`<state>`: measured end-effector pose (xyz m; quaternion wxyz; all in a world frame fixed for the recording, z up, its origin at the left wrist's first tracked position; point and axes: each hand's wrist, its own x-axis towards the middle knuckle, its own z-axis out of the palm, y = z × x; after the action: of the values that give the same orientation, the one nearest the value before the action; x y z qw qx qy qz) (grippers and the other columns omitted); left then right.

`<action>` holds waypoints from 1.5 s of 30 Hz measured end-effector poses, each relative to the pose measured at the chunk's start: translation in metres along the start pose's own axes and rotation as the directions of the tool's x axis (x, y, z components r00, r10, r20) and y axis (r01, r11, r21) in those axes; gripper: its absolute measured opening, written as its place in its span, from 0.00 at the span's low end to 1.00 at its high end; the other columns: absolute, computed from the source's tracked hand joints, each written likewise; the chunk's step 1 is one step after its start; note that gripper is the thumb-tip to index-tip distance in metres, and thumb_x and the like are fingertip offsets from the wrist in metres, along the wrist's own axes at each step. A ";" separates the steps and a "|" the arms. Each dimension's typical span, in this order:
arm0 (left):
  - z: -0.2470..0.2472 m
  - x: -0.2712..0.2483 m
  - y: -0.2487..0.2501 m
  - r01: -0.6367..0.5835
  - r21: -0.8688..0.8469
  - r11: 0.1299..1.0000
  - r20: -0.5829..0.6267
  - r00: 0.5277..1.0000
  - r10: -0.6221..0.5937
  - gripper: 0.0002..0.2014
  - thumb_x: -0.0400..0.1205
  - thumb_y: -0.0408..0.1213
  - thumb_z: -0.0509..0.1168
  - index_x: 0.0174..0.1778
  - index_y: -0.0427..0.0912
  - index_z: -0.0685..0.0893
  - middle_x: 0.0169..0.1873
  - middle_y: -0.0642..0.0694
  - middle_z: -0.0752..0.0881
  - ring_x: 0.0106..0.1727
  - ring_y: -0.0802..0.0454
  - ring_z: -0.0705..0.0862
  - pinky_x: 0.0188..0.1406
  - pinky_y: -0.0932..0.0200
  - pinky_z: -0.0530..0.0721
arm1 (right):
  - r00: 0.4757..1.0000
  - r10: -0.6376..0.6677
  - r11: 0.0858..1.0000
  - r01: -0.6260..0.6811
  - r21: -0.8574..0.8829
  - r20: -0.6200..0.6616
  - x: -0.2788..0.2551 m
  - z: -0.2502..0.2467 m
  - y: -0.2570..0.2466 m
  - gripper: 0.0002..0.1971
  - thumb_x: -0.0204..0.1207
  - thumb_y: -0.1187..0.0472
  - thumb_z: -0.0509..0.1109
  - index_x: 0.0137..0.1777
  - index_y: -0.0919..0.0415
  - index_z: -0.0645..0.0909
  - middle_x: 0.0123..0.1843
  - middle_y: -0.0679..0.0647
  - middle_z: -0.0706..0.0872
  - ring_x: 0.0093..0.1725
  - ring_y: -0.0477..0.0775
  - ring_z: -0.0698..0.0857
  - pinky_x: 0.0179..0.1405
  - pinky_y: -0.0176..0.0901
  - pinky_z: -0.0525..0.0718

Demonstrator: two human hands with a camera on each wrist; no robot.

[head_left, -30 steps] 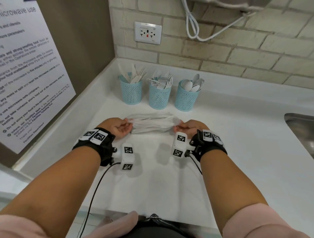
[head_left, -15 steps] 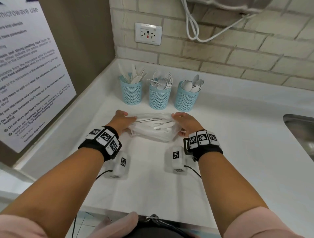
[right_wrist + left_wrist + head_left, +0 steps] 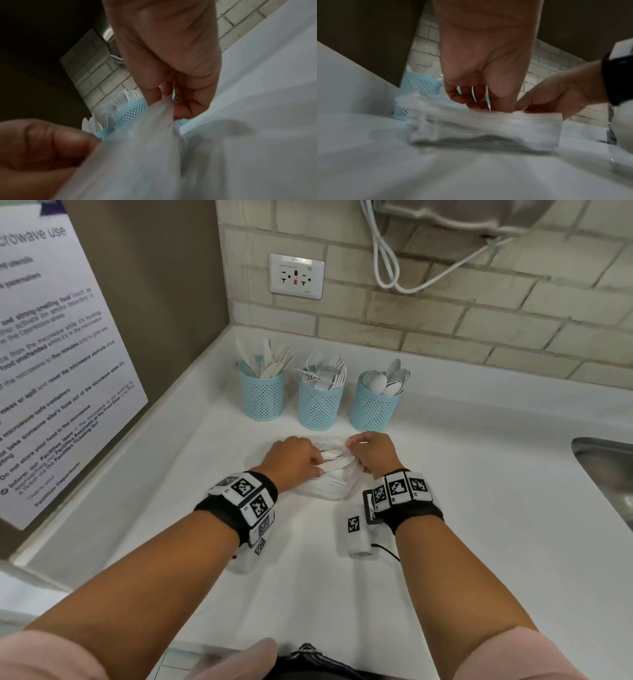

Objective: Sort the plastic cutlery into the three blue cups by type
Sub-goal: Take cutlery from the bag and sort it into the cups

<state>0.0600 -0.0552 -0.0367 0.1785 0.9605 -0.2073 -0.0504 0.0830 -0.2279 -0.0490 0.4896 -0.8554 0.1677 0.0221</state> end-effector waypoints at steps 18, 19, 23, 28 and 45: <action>-0.004 0.008 -0.009 -0.052 -0.111 0.992 0.209 0.975 0.074 0.13 0.82 0.44 0.64 0.56 0.39 0.79 0.49 0.45 0.84 0.53 0.46 0.81 0.49 0.60 0.74 | 0.878 0.276 0.949 -0.314 0.037 0.392 -0.013 -0.020 -0.008 0.07 0.77 0.74 0.65 0.38 0.67 0.75 0.39 0.65 0.80 0.35 0.57 0.81 0.39 0.44 0.87; -0.005 0.007 -0.008 -0.052 -0.129 0.990 0.201 0.977 0.077 0.11 0.81 0.42 0.65 0.54 0.40 0.80 0.45 0.48 0.82 0.49 0.49 0.80 0.46 0.62 0.71 | 0.880 0.284 0.943 -0.328 0.055 0.380 -0.012 -0.021 -0.011 0.09 0.78 0.75 0.63 0.37 0.65 0.73 0.36 0.62 0.78 0.31 0.53 0.78 0.31 0.38 0.84; -0.008 0.005 -0.008 -0.057 -0.133 0.989 0.192 0.978 0.082 0.06 0.79 0.39 0.65 0.50 0.45 0.81 0.39 0.54 0.78 0.42 0.54 0.76 0.43 0.66 0.69 | 0.869 0.320 0.901 -0.402 0.162 0.379 -0.015 -0.027 -0.015 0.12 0.81 0.76 0.58 0.40 0.60 0.70 0.33 0.56 0.75 0.28 0.47 0.70 0.14 0.26 0.73; -0.014 0.003 -0.009 -0.047 -0.131 0.990 0.272 0.959 0.081 0.06 0.75 0.39 0.69 0.41 0.46 0.78 0.31 0.57 0.75 0.34 0.56 0.74 0.37 0.66 0.71 | 0.872 0.320 0.893 -0.409 0.191 0.370 -0.016 -0.030 -0.016 0.13 0.83 0.76 0.55 0.42 0.58 0.68 0.36 0.54 0.76 0.29 0.46 0.70 0.13 0.26 0.70; 0.006 0.013 -0.002 -0.106 0.019 0.994 0.176 0.979 0.101 0.16 0.85 0.42 0.59 0.63 0.36 0.79 0.60 0.39 0.83 0.60 0.42 0.81 0.56 0.59 0.72 | 0.882 0.304 0.894 -0.395 0.210 0.361 -0.019 -0.033 -0.014 0.11 0.80 0.74 0.62 0.55 0.58 0.68 0.35 0.53 0.79 0.26 0.45 0.71 0.15 0.28 0.70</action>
<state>0.0717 -0.0610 -0.0429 0.1482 0.9428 -0.2726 -0.1221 0.0652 -0.2443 -0.0166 0.6128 -0.7183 0.2408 0.2249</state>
